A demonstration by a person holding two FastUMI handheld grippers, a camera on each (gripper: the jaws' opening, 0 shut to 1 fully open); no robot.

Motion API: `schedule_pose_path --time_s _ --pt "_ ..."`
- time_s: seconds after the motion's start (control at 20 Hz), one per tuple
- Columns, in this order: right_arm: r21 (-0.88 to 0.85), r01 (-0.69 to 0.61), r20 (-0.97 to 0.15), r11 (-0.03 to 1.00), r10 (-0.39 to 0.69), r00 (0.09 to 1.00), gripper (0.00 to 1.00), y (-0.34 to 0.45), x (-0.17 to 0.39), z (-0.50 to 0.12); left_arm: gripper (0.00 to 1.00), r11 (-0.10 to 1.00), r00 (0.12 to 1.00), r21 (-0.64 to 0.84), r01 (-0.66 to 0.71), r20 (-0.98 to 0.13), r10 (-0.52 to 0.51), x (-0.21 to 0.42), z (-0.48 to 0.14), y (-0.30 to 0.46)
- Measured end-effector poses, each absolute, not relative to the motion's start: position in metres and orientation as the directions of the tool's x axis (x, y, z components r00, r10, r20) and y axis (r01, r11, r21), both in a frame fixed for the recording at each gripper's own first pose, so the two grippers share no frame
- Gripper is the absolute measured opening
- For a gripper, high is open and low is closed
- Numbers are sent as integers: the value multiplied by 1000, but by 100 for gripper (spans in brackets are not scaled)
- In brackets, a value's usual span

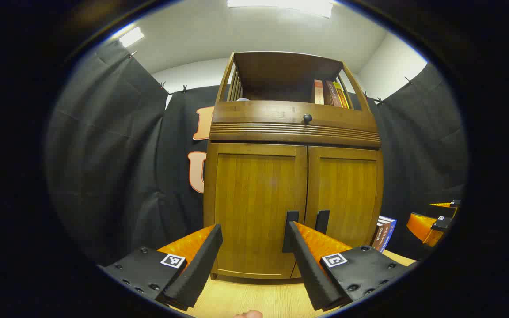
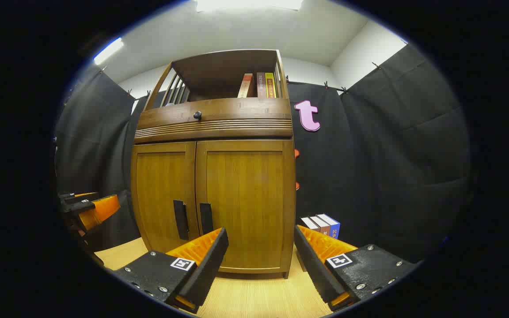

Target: Open the right door of the double-door shoe cabinet with the right hand, and open the left door with the left hand.

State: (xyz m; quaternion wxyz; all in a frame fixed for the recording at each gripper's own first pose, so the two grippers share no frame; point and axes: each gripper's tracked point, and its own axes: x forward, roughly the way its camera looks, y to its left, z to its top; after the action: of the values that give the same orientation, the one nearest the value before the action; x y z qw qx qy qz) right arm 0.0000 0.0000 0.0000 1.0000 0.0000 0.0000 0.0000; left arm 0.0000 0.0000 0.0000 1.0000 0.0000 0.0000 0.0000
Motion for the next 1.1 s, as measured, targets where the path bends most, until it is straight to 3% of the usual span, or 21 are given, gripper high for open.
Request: schedule_pose_path --time_s 0.05,0.1,0.35,0.4,1.1 --pt "0 0 -1 1000 0 1000 93 0 1 0 99 1000 1000 -1 -1 -1 1 0 0 0" --pt "2 0 -3 1000 0 1000 93 0 1 -1 95 1000 1000 -1 -1 -2 1 1 -1 1" --pt "4 -5 1 1000 5 1000 93 1 2 0 99 1000 1000 -2 -7 2 7 1 1 3" --pt "4 -6 1 1000 6 1000 100 2 2 0 97 1000 1000 -1 -9 2 9 0 0 3" --pt "17 -21 8 1000 21 1000 100 6 -3 3 97 1000 1000 -2 -13 -6 13 -6 -2 5"
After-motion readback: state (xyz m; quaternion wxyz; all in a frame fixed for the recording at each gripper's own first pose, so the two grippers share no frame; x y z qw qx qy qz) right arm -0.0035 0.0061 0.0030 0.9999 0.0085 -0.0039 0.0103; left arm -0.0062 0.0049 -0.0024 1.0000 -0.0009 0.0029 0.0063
